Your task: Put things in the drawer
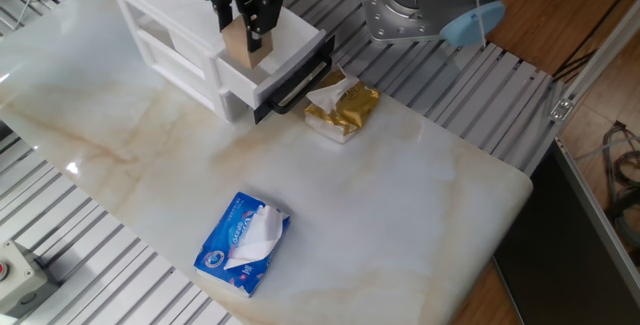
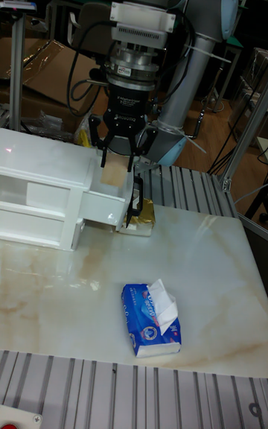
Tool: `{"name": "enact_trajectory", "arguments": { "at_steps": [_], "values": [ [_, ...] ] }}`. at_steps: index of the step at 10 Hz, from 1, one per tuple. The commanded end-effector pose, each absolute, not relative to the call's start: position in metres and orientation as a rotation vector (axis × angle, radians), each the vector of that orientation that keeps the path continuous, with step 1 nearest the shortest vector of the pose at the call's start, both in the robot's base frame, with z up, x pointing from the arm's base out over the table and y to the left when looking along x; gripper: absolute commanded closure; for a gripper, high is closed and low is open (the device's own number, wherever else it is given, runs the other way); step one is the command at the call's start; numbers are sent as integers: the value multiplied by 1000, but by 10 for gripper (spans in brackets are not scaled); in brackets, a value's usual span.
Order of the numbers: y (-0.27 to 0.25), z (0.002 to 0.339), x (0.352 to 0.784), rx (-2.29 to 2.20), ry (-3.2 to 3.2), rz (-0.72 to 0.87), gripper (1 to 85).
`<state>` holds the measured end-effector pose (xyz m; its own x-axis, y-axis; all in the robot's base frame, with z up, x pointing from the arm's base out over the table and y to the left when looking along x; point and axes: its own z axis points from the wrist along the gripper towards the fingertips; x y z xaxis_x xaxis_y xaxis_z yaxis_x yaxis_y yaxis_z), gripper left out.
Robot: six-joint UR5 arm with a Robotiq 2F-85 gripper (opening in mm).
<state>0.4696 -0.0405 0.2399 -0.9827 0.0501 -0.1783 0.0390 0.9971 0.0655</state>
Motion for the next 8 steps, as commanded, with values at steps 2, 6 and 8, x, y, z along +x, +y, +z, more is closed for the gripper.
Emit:
{"name": "enact_trajectory", "arguments": {
  "at_steps": [2, 6, 8],
  "values": [
    [-48, 228, 463, 48, 2938, 94, 847],
    [-42, 220, 461, 68, 2925, 87, 847],
    [-43, 216, 459, 63, 2920, 86, 847]
  ]
}}
